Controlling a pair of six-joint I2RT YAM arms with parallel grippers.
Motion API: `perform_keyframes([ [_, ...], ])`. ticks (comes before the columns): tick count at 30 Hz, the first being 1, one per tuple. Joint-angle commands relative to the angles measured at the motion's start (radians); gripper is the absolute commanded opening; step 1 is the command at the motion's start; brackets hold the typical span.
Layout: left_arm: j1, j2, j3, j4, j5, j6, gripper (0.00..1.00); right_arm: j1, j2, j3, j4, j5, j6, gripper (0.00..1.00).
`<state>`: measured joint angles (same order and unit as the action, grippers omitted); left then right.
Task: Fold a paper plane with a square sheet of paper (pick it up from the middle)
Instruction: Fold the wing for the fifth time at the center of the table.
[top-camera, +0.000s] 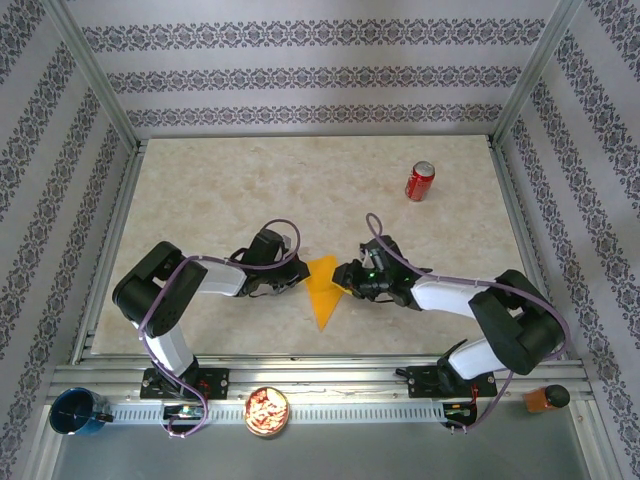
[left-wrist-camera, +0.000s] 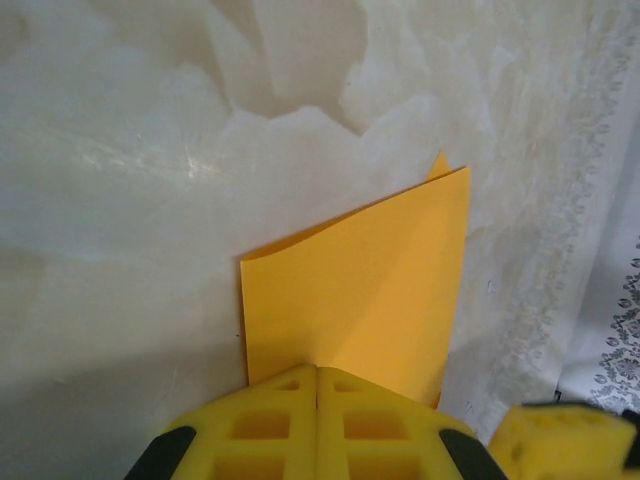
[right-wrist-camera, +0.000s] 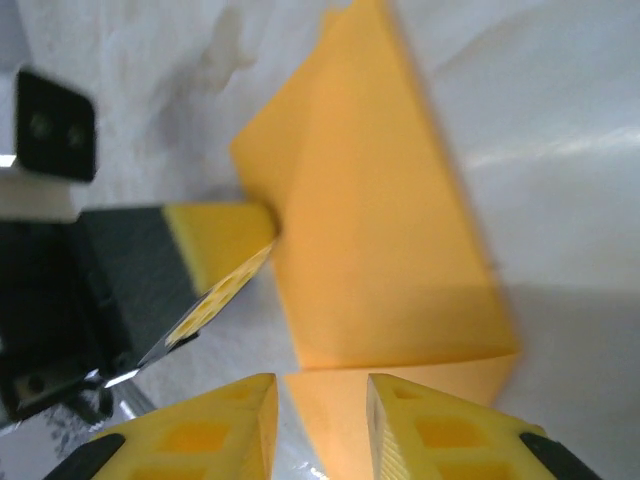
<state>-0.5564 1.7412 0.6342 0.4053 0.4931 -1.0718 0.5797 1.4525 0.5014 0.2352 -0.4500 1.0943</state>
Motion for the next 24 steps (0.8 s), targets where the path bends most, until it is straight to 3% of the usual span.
perform_keyframes([
  [1,-0.004,0.016,-0.055,0.007,-0.032,-0.026,0.05,-0.032,-0.003,0.029,-0.176,0.011,-0.064,0.32],
  [9,-0.002,0.02,-0.05,0.008,-0.024,-0.026,0.05,-0.071,0.047,0.057,-0.178,-0.074,-0.1,0.34],
  [24,-0.002,0.032,-0.044,0.013,-0.011,-0.024,0.05,-0.068,0.118,0.072,-0.059,-0.126,-0.055,0.3],
])
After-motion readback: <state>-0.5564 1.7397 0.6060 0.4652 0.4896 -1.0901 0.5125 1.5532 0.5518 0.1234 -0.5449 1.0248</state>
